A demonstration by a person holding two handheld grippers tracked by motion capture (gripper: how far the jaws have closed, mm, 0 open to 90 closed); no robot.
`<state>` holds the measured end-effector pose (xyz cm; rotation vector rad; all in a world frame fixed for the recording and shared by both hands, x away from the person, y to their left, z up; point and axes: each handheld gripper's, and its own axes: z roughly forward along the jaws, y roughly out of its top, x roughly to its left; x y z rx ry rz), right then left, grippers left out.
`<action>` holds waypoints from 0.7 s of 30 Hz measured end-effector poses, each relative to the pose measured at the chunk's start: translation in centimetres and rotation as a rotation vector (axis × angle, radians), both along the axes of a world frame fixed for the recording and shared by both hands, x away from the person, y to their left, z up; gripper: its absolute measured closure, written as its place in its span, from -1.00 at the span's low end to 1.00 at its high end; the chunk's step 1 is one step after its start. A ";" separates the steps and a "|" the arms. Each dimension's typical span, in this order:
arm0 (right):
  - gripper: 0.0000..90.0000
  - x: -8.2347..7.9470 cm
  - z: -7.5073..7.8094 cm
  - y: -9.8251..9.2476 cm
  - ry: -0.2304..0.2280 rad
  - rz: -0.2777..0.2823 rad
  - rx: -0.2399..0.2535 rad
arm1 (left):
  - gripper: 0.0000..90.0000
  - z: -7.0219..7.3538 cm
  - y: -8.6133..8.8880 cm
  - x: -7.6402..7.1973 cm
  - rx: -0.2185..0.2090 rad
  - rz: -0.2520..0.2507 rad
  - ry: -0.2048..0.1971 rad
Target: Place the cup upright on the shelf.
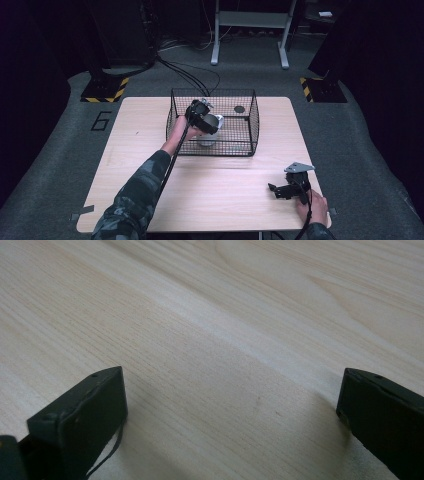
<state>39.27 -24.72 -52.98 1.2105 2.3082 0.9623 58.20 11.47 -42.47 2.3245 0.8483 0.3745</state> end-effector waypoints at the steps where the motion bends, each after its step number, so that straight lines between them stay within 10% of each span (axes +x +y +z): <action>1: -1.00 0.0 0.0 0.0 0.000 0.000 0.000 | -0.88 0.0 0.0 -0.1 -0.003 0.002 0.000; 21: -1.00 0.0 0.0 0.0 0.001 -0.001 0.000 | -1.00 4.7 2.7 -3.3 -0.122 -0.035 -0.096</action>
